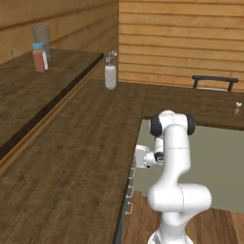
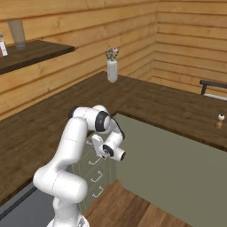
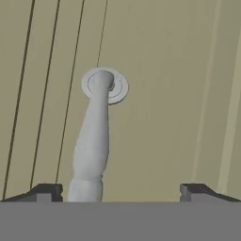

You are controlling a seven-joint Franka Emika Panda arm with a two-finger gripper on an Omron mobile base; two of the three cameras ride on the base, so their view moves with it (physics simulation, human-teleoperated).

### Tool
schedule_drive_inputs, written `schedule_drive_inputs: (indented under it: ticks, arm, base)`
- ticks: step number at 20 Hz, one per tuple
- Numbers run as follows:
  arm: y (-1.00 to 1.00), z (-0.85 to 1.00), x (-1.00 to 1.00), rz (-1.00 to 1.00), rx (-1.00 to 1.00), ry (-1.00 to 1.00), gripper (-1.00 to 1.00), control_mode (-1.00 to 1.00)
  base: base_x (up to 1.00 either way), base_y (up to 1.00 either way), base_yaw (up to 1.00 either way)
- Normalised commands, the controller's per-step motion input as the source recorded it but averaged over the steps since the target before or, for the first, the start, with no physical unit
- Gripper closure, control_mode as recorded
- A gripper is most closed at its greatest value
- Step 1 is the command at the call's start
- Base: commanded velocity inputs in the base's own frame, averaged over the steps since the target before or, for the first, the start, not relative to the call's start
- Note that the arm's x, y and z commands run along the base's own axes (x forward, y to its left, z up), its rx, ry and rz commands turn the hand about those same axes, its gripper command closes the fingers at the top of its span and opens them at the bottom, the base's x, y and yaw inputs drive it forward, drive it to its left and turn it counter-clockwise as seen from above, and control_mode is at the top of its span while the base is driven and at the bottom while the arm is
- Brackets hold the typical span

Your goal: Take a straw from the drawer in front and place it inside the glass cup on the dining counter.

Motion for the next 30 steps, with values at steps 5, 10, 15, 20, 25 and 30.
schedule_drive_inputs:
  ticks: [5, 10, 15, 20, 25, 30]
  arm:
    - [-0.01, -0.25, 0.28, 0.00, 0.00, 0.00, -1.00, -1.00]
    - [0.04, -0.13, 0.29, 0.00, 0.00, 0.00, 1.00, -1.00]
    - [0.04, -0.05, 0.04, 0.00, 0.00, 0.00, 1.00, -1.00]
    - [-0.14, 0.00, -0.22, 0.00, 0.00, -0.02, 1.00, -1.00]
    - [-0.55, 0.00, -0.43, 0.00, 0.00, -0.05, 1.00, -1.00]
    - [-0.86, 0.00, -0.50, 0.00, 0.00, -0.04, 1.00, -1.00]
  base:
    - [0.00, 0.00, 0.00]
    - [0.00, 0.00, 0.00]
    - [0.00, 0.00, 0.00]
    - [0.00, 0.00, 0.00]
    - [0.00, 0.00, 0.00]
    - [0.00, 0.00, 0.00]
